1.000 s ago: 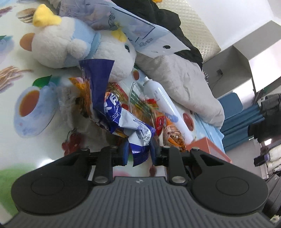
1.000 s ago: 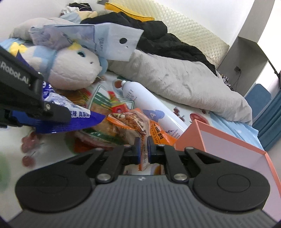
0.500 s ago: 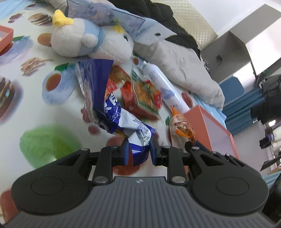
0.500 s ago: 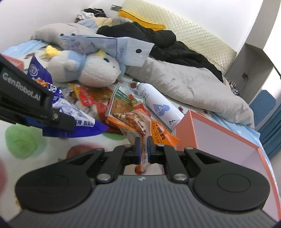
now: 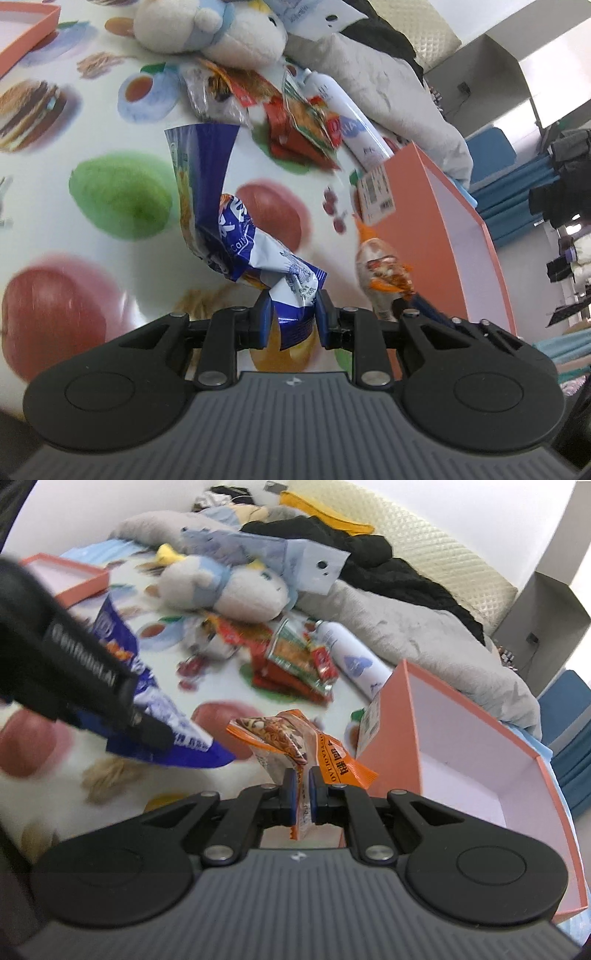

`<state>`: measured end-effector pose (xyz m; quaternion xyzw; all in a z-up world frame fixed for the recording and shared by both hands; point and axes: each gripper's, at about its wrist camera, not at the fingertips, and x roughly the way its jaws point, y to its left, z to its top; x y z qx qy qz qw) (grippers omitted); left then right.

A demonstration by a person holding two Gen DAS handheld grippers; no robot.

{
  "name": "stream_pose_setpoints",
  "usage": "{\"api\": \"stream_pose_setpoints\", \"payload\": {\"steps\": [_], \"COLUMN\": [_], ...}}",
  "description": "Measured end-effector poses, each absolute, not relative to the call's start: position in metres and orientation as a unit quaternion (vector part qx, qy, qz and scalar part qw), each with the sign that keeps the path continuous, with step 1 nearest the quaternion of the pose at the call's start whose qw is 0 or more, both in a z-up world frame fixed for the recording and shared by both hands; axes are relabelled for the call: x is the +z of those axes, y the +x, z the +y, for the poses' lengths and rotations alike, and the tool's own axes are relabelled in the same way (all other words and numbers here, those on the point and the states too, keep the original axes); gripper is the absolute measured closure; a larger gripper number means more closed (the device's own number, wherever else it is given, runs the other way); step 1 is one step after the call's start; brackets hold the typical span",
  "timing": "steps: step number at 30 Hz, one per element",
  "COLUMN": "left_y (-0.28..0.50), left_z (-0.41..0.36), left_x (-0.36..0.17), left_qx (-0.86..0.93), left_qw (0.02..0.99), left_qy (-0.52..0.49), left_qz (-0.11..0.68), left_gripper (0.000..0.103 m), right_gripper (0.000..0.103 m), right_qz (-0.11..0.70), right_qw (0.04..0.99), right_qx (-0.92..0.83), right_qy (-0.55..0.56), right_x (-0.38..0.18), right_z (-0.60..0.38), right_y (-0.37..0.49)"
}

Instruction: Organize snacks

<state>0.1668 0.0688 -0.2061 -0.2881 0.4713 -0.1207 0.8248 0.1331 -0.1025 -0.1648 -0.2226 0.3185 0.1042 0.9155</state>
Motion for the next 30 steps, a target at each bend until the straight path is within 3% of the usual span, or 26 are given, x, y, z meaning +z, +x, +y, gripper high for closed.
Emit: {"api": "stream_pose_setpoints", "payload": {"steps": [14, 16, 21, 22, 26, 30], "left_y": [0.154, 0.155, 0.156, 0.156, 0.157, 0.157], "left_z": [0.072, 0.074, 0.077, 0.077, 0.078, 0.078], "left_x": [-0.217, -0.217, -0.217, -0.216, -0.215, -0.214], "left_qx": [-0.088, -0.087, -0.071, -0.068, -0.053, -0.043], "left_qw": [0.818, 0.814, 0.805, 0.805, 0.803, 0.803], "left_qy": [-0.251, -0.256, -0.272, -0.272, -0.276, -0.284], "left_qz": [0.510, 0.514, 0.523, 0.523, 0.525, 0.522], "left_gripper": [0.074, 0.070, 0.037, 0.036, 0.028, 0.028], "right_gripper": [0.091, 0.091, 0.090, 0.089, 0.066, 0.062], "right_qz": [0.332, 0.339, 0.344, 0.345, 0.339, 0.338], "right_qw": [0.907, 0.908, 0.912, 0.913, 0.917, 0.919], "right_qx": [0.116, 0.116, 0.115, 0.114, 0.117, 0.123], "right_qy": [-0.229, -0.217, -0.190, -0.185, -0.175, -0.163], "right_x": [-0.193, -0.193, -0.192, -0.192, -0.190, -0.186], "right_z": [-0.113, -0.117, -0.124, -0.125, -0.128, -0.131], "right_y": [0.102, 0.104, 0.104, 0.104, 0.101, 0.097]}}
